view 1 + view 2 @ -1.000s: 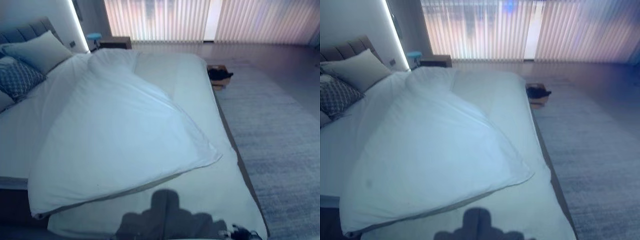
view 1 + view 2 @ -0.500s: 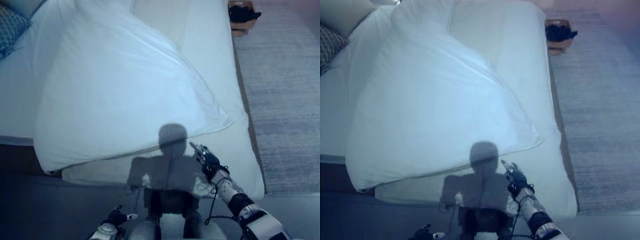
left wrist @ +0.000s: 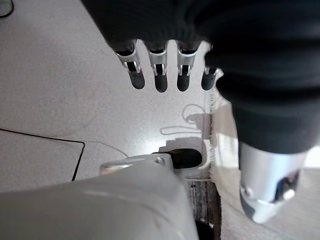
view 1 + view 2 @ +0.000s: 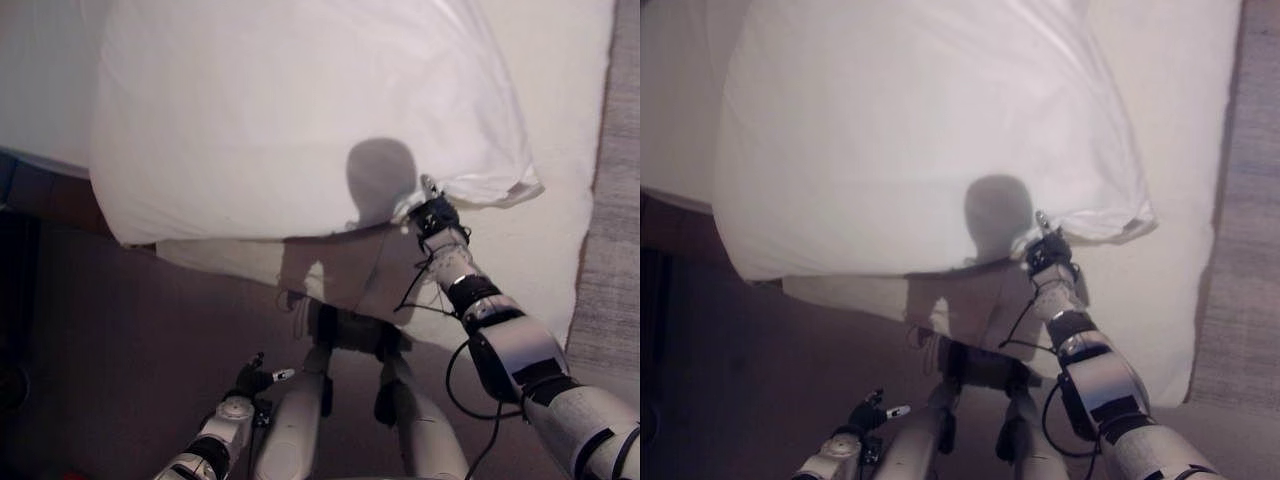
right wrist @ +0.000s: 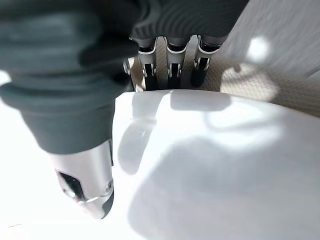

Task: Make the bed

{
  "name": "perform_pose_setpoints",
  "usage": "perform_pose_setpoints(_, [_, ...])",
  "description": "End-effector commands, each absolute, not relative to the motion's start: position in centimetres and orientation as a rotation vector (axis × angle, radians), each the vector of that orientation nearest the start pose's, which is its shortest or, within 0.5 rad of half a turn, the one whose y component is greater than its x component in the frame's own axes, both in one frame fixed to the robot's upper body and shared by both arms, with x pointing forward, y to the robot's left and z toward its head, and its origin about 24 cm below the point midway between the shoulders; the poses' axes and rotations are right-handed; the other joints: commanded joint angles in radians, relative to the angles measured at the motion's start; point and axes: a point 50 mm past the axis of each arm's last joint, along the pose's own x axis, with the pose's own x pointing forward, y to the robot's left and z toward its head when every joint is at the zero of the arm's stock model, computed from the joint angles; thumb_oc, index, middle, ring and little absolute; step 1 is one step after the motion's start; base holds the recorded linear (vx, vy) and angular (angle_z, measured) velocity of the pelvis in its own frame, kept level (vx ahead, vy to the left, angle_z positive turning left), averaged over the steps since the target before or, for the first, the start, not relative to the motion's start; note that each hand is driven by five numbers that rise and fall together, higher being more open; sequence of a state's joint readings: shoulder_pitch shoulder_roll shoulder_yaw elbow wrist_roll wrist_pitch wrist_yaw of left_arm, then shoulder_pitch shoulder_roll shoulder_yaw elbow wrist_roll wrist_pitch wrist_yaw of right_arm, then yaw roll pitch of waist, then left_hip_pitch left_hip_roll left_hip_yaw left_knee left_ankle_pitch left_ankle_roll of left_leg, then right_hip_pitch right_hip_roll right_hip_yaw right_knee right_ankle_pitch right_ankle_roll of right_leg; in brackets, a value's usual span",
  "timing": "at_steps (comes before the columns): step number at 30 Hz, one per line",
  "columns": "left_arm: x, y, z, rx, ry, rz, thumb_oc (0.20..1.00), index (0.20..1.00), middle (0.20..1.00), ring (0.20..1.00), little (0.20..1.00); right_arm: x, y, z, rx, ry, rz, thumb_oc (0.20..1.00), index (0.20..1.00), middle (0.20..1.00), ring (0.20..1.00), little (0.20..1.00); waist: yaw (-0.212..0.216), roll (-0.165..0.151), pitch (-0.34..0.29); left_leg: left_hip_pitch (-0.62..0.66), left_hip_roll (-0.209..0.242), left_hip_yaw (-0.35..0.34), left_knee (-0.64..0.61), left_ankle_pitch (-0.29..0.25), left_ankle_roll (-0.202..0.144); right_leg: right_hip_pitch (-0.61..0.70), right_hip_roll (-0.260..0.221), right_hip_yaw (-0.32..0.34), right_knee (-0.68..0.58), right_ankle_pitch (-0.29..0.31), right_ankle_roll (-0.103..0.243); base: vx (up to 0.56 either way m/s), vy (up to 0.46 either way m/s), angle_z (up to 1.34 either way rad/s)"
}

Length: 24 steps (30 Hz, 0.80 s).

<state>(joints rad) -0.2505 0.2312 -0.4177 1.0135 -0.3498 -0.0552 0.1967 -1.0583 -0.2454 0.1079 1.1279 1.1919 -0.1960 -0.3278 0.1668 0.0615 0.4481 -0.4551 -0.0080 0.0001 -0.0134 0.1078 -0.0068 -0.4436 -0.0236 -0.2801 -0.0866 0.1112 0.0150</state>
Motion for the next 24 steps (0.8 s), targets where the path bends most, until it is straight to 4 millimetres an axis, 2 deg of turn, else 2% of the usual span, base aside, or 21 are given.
perform_pose_setpoints(1, [23.0, 17.9, -10.0, 0.221, 0.698, 0.041, 1.000, 1.000, 1.000, 1.000, 1.000, 41.9, -20.0, 20.3, 0.886, -0.171, -0.396, 1.000, 1.000, 1.000, 1.000, 1.000, 0.012, -0.013, 0.010, -0.069, -0.054, 0.013, 0.045, -0.036, 0.000, -0.011, -0.071, 0.085, 0.103, -0.007, 0.099, -0.01, 0.041, 0.12])
perform_pose_setpoints(3, [23.1, 17.4, -9.7, 0.214, 0.676, 0.023, 1.000, 1.000, 1.000, 1.000, 1.000, 41.9, -20.8, 22.4, 0.891, -0.224, -0.413, 1.000, 1.000, 1.000, 1.000, 1.000, 0.020, -0.001, 0.022, -0.093, -0.056, 0.011, 0.042, -0.030, 0.001, -0.042, -0.075, 0.081, 0.117, -0.011, 0.099, -0.01, 0.056, 0.08])
perform_pose_setpoints(4, [23.4, 17.0, -9.4, 0.213, 0.651, 0.004, 1.000, 1.000, 1.000, 1.000, 1.000, 41.9, -21.5, 24.2, 0.877, -0.264, -0.430, 1.000, 1.000, 1.000, 1.000, 1.000, 0.027, 0.009, 0.034, -0.111, -0.057, 0.004, 0.038, -0.024, 0.002, -0.066, -0.077, 0.081, 0.127, -0.014, 0.098, -0.01, 0.048, 0.10])
perform_pose_setpoints(5, [23.5, 16.9, -9.3, 0.213, 0.649, 0.004, 1.000, 1.000, 1.000, 1.000, 1.000, 41.9, -21.6, 24.3, 0.877, -0.266, -0.430, 1.000, 1.000, 1.000, 1.000, 1.000, 0.027, 0.009, 0.034, -0.114, -0.057, 0.003, 0.039, -0.023, 0.002, -0.069, -0.078, 0.081, 0.129, -0.014, 0.098, -0.01, 0.029, 0.08])
perform_pose_setpoints(11, [24.7, 15.8, -8.0, 0.204, 0.575, -0.030, 1.000, 1.000, 1.000, 1.000, 1.000, 41.6, -22.6, 28.7, 0.801, -0.358, -0.448, 1.000, 1.000, 1.000, 1.000, 1.000, 0.036, 0.023, 0.067, -0.154, -0.061, 0.000, 0.027, -0.007, -0.002, -0.117, -0.083, 0.076, 0.138, -0.013, 0.101, 0.00, 0.005, 0.02])
perform_pose_setpoints(12, [24.8, 15.7, -7.9, 0.200, 0.568, -0.033, 1.000, 1.000, 1.000, 1.000, 1.000, 41.5, -22.8, 29.0, 0.793, -0.363, -0.459, 0.460, 0.460, 0.460, 0.460, 0.460, 0.036, 0.025, 0.072, -0.155, -0.060, -0.002, 0.022, -0.004, -0.002, -0.122, -0.083, 0.075, 0.139, -0.013, 0.101, 0.01, 0.008, 0.05])
perform_pose_setpoints(13, [24.9, 15.5, -7.7, 0.197, 0.557, -0.035, 1.000, 1.000, 1.000, 1.000, 1.000, 41.4, -23.2, 29.3, 0.789, -0.371, -0.483, 0.395, 0.395, 0.395, 0.395, 0.395, 0.037, 0.026, 0.072, -0.157, -0.061, -0.004, 0.017, -0.001, -0.004, -0.124, -0.084, 0.074, 0.138, -0.013, 0.102, 0.01, 0.011, 0.06])
perform_pose_setpoints(14, [25.1, 15.3, -7.5, 0.196, 0.547, -0.038, 1.000, 1.000, 1.000, 1.000, 1.000, 41.3, -23.1, 29.6, 0.801, -0.379, -0.486, 0.200, 0.200, 0.200, 0.200, 0.200, 0.037, 0.030, 0.072, -0.160, -0.061, -0.006, 0.010, 0.004, -0.006, -0.129, -0.085, 0.071, 0.136, -0.013, 0.102, 0.02, 0.007, 0.04])
perform_pose_setpoints(18, [25.9, 14.3, -6.4, 0.142, 0.491, -0.057, 1.000, 1.000, 1.000, 1.000, 1.000, 41.1, -22.8, 30.5, 0.824, -0.417, -0.480, 0.200, 0.200, 0.200, 0.200, 0.200, 0.035, 0.035, 0.072, -0.162, -0.064, -0.012, -0.006, 0.012, -0.009, -0.135, -0.085, 0.067, 0.133, -0.014, 0.105, 0.01, 0.015, 0.04])
perform_pose_setpoints(22, [27.1, 12.2, -3.2, 0.008, 0.346, -0.134, 1.000, 1.000, 1.000, 1.000, 1.000, 40.7, -21.6, 31.2, 0.822, -0.493, -0.431, 0.200, 0.200, 0.200, 0.200, 0.200, 0.020, 0.036, 0.072, -0.152, -0.069, -0.007, -0.004, 0.007, -0.010, -0.128, -0.089, 0.067, 0.127, -0.009, 0.109, -0.01, 0.031, 0.04])
perform_pose_setpoints(24, [27.4, 11.3, -1.2, -0.087, 0.272, -0.185, 1.000, 1.000, 1.000, 1.000, 1.000, 40.6, -20.2, 30.9, 0.795, -0.516, -0.386, 0.200, 0.200, 0.200, 0.200, 0.200, 0.007, 0.030, 0.072, -0.144, -0.070, -0.002, 0.002, 0.000, -0.008, -0.118, -0.089, 0.074, 0.123, -0.002, 0.110, -0.02, 0.038, 0.01])
